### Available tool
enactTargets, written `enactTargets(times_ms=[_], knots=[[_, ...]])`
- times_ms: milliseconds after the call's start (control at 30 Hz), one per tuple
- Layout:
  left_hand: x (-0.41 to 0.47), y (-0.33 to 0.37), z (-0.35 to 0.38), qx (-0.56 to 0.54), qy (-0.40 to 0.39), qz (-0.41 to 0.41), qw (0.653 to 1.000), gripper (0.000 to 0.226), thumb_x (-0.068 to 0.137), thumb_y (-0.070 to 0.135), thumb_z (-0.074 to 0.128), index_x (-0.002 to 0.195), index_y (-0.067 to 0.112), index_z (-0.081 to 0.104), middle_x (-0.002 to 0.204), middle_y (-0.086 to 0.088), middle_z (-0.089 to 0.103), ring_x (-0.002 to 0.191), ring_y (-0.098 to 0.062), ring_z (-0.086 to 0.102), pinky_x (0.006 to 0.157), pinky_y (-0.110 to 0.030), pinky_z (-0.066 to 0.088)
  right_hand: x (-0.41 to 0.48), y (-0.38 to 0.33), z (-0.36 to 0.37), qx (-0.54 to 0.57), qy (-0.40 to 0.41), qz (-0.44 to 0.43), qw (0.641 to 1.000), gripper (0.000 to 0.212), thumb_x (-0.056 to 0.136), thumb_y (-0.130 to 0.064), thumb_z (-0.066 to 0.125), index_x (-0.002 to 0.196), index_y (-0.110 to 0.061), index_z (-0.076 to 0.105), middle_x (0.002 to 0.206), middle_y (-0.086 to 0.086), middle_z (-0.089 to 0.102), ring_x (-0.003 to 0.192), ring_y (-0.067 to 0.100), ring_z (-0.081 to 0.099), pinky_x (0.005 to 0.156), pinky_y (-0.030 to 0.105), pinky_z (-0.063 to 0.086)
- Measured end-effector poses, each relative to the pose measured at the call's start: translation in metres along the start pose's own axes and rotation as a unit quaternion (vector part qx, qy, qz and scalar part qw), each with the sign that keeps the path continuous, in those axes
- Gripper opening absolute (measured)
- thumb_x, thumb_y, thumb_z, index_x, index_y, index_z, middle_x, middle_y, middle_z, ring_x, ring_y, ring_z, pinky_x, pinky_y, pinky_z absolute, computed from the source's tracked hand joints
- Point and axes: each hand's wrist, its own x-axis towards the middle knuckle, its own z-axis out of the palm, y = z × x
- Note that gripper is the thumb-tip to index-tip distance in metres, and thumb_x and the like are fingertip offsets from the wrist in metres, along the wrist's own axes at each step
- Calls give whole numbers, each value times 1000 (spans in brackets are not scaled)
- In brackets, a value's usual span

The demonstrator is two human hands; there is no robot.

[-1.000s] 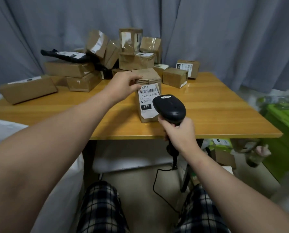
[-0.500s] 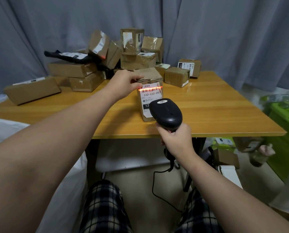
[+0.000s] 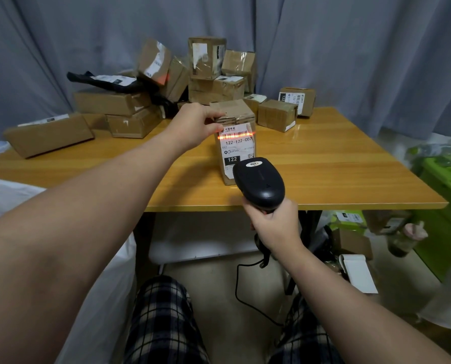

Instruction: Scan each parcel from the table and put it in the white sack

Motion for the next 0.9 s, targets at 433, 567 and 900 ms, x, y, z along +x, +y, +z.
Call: enactTargets(times_ms=[433,567,900], knots=[[-1,-2,-2,13,-23,3,1000,42,92,17,61,134,17,55,131,-6,60,123,-19,52,106,-34,40,-11,13,0,33,15,-33,999,14,70,-26,73,69,-17,63,54,-23,61,57,0,62,58,9,43],[-1,-1,-2,11,-25,0,1000,42,92,17,61,134,18,55,131,-6,60,123,-19,52,107,-34,40,-11,13,1,35,21,-30,999,17,69,-28,74,69,-14,64,50,-17,58,55,1,61,58,12,44],[13,15,8,12,22,-43,999,57,89,63,47,112,12,55,112,-8,58,98,-24,55,76,-34,44,14,-3,-5,86,-1,-10,996,22,71,-24,76,88,-16,66,73,-11,66,70,-1,62,66,17,48]])
